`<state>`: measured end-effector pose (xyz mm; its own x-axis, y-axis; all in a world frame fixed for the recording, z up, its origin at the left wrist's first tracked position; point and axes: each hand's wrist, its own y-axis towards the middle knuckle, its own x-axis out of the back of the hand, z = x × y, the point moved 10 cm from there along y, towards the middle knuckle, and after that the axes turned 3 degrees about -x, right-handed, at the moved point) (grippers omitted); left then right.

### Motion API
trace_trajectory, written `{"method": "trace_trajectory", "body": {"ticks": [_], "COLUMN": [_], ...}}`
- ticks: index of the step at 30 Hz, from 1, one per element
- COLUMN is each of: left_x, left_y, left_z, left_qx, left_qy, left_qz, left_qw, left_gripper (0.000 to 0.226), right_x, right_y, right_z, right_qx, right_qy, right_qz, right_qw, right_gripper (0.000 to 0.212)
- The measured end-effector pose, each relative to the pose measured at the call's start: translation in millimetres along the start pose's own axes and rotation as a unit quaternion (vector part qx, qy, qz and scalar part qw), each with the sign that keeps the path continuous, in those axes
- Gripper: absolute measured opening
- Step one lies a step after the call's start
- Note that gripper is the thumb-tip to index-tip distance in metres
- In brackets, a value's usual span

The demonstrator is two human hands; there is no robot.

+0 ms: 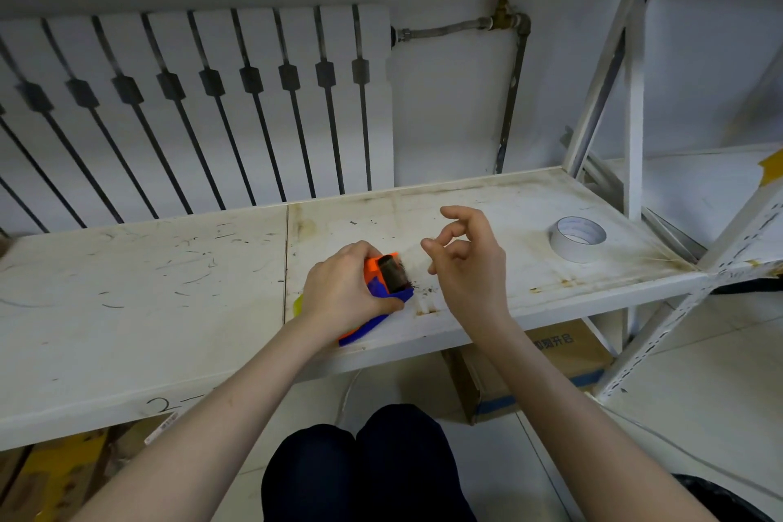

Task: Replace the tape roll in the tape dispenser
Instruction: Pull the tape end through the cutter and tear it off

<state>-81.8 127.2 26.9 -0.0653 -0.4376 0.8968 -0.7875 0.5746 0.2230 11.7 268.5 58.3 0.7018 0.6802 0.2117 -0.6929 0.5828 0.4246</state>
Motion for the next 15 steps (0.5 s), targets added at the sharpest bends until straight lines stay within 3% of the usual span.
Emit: {"method": "trace_trajectory", "body": {"ticks": [9, 12, 15], "left_x": [6, 2, -4], "left_y": [0, 2, 5], "left_z": [1, 0, -3], "left_qx": [0.006, 0.006, -0.004], "left_qy": [-0.006, -0.003, 0.007], "left_qz": [-0.015, -0.005, 0.010], "left_qw": [1.000, 1.000, 1.000], "left_gripper": [0.063, 0.063, 0.060], "right_x": [-7, -1, -3], "right_y": [7, 7, 3], "right_z": [-51, -33, 4], "right_qx": [-0.097, -0.036, 0.104], "right_qy": [-0.037, -0.041, -0.074], "right_qz": [0.007, -0.016, -0.012], "right_qw": [0.995, 0.998, 0.992], "right_gripper": [0.024, 0.018, 0.014]}}
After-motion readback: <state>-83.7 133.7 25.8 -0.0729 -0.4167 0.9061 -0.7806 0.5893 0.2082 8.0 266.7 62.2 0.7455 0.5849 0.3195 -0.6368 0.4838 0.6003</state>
